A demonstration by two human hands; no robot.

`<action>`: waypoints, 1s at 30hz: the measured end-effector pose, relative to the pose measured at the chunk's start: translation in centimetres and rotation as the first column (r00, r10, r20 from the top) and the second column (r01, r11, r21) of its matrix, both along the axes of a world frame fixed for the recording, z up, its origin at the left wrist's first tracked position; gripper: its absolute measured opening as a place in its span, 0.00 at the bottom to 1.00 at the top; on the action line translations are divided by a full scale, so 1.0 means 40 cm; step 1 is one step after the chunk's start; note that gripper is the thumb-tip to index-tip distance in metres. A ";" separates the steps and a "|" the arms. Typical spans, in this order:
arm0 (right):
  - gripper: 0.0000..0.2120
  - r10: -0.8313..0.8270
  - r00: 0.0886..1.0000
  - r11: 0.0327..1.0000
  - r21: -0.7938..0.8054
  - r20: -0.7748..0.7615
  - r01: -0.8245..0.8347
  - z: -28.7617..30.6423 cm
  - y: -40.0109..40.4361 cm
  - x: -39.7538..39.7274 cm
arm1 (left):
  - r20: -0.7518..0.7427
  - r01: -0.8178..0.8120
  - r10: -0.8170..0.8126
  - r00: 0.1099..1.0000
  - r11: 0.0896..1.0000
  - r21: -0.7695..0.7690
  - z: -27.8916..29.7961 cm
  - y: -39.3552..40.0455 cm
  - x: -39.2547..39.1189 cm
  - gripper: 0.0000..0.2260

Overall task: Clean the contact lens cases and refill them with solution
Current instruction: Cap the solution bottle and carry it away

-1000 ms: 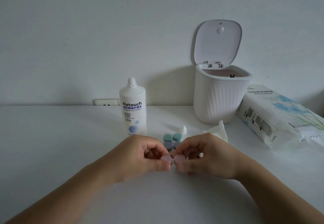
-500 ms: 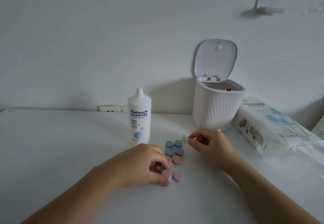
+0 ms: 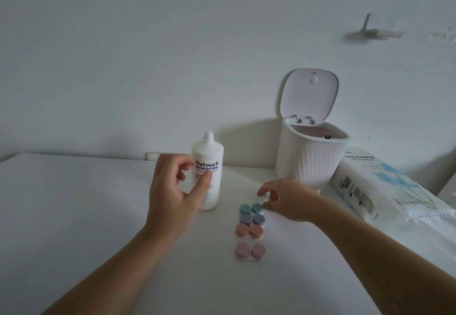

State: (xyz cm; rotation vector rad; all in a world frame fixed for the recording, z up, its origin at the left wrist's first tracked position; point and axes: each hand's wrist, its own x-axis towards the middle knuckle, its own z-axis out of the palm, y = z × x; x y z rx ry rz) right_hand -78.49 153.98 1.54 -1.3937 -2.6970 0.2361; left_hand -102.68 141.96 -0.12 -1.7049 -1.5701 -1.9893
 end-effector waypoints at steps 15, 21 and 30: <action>0.05 -0.009 0.963 0.999 0.040 -0.269 0.021 0.125 -0.039 -0.004 | 0.338 0.321 -0.174 0.925 0.832 -0.452 -0.020 0.047 0.000 0.25; 0.05 0.101 0.777 0.993 0.011 -0.621 -0.120 0.259 -0.110 -0.039 | 0.186 0.310 -0.255 0.949 0.868 -0.388 -0.006 0.016 0.002 0.27; 0.07 0.144 0.782 0.985 0.010 -0.607 -0.173 0.286 -0.150 -0.038 | -0.002 0.263 -0.278 0.961 0.913 -0.313 0.001 -0.002 0.001 0.29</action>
